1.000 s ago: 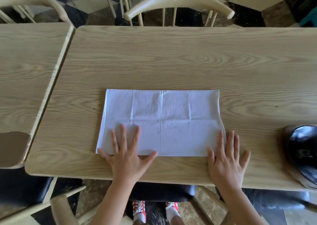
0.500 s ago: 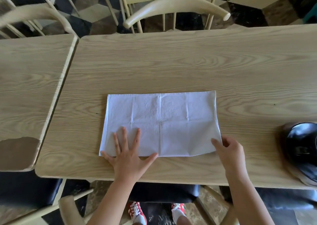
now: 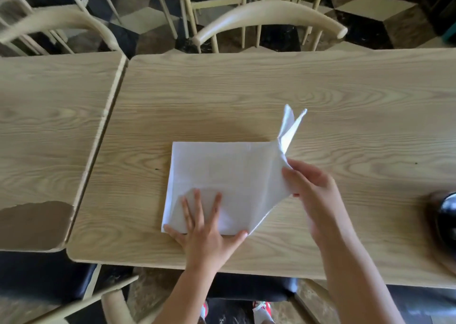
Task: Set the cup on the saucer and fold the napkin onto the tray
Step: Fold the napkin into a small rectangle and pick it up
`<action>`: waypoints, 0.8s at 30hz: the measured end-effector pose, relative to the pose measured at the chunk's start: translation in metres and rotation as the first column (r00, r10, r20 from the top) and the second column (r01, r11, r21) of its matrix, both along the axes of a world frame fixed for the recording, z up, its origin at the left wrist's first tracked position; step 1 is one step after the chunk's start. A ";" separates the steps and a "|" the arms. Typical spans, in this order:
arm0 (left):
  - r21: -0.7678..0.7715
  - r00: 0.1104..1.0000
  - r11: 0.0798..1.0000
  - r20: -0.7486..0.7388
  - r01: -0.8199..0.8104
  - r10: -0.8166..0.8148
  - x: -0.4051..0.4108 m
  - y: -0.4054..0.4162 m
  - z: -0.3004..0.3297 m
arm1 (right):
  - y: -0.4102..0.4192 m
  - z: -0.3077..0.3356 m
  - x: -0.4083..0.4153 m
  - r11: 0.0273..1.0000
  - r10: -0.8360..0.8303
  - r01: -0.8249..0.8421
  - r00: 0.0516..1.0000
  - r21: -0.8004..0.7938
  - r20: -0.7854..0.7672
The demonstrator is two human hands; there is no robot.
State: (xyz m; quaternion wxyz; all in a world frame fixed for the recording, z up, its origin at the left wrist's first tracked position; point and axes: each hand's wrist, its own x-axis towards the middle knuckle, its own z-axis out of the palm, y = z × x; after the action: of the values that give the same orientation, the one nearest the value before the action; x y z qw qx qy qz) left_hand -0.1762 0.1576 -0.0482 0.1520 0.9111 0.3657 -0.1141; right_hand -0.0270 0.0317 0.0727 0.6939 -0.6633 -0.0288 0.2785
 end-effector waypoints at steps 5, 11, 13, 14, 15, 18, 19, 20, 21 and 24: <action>0.006 0.999 1.000 0.016 0.029 -0.029 0.001 -0.002 0.005 | 0.079 0.000 -0.033 0.975 0.176 -0.158 0.979 -0.157 0.106; 0.065 0.992 0.994 0.082 0.088 -0.093 -0.005 0.000 0.016 | 0.135 -0.031 -0.072 0.866 0.389 -0.301 0.907 -0.400 0.160; 0.080 0.971 0.990 0.201 0.117 -0.131 -0.024 0.001 0.018 | 0.140 -0.038 -0.077 0.840 0.411 -0.303 0.897 -0.449 0.164; 0.038 0.947 0.991 0.293 0.125 -0.130 -0.037 0.001 0.019 | 0.141 -0.041 -0.078 0.832 0.417 -0.301 0.893 -0.467 0.168; -0.051 0.906 0.992 0.414 0.115 -0.084 -0.053 0.003 0.018 | 0.141 -0.043 -0.080 0.824 0.425 -0.301 0.889 -0.480 0.171; -0.542 0.703 0.828 0.533 -0.144 0.471 -0.073 0.040 0.037 | 0.145 -0.047 -0.086 0.802 0.443 -0.303 0.880 -0.516 0.172; -0.715 0.591 0.661 0.437 -0.230 0.678 -0.067 0.060 0.044 | 0.147 -0.049 -0.089 0.792 0.454 -0.304 0.873 -0.529 0.178; -0.859 0.483 0.444 0.285 -0.254 0.828 -0.056 0.084 0.046 | 0.149 -0.049 -0.093 0.780 0.473 -0.308 0.860 -0.545 0.191; -0.939 0.441 0.234 0.103 -0.252 0.891 -0.041 0.109 0.047 | 0.150 -0.050 -0.096 0.766 0.494 -0.312 0.845 -0.562 0.204; -0.962 0.569 0.028 -0.138 -0.273 0.811 0.010 0.163 0.051 | 0.149 -0.053 -0.104 0.747 0.520 -0.319 0.827 -0.583 0.214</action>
State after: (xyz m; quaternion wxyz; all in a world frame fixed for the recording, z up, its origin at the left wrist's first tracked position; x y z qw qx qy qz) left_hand -0.1657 0.3203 0.0029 0.7549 0.4107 0.5112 -0.0105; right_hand -0.1308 0.1810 0.0194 0.3864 -0.8413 -0.2308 0.2992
